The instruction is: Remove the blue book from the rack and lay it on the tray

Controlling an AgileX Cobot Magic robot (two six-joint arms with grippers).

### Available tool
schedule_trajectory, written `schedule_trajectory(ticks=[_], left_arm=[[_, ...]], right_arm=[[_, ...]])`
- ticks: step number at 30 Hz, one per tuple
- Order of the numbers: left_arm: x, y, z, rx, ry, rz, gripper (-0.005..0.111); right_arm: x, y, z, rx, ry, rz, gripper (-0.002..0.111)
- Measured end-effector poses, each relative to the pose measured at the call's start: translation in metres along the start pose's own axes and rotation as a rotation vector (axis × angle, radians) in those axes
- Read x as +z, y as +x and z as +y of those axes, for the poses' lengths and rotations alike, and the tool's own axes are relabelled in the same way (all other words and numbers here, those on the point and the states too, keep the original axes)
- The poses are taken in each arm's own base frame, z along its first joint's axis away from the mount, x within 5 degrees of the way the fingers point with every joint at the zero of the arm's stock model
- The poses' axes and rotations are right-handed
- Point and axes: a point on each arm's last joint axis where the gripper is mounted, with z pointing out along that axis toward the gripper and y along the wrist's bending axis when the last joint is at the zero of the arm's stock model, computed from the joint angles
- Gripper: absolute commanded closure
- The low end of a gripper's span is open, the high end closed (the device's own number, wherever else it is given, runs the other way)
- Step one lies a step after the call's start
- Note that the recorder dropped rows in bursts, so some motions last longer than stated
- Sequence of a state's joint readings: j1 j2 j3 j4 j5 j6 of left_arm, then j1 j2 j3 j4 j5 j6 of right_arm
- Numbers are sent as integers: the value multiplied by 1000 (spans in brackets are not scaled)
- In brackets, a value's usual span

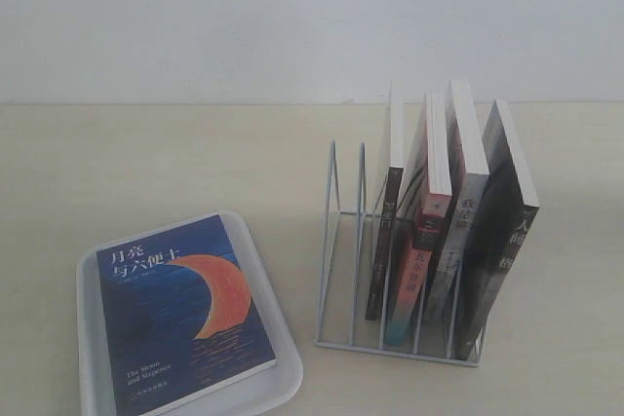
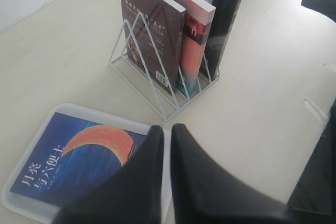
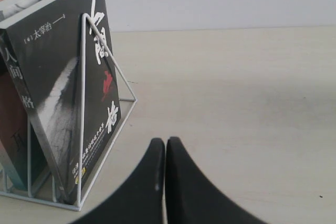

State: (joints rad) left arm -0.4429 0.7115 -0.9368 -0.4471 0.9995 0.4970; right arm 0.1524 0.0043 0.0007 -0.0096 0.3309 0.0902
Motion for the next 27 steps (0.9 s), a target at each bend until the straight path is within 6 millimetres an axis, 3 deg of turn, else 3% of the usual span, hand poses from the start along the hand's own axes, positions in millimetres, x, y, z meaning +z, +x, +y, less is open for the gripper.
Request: schedule_trajectory(ticks=[10, 17, 21, 27], left_arm=[[-46, 11, -22, 53, -36, -174, 103], [-85, 27, -37, -157, -77, -548, 103], [-79, 47, -31, -274, -108, -733, 103], [-42, 81, -8, -435, -186, -910, 103]], right_arm=[[0, 0, 0, 0, 0, 0, 108], [0, 0, 0, 0, 0, 0, 108], [0, 0, 0, 0, 0, 0, 108], [0, 0, 0, 0, 0, 0, 108]])
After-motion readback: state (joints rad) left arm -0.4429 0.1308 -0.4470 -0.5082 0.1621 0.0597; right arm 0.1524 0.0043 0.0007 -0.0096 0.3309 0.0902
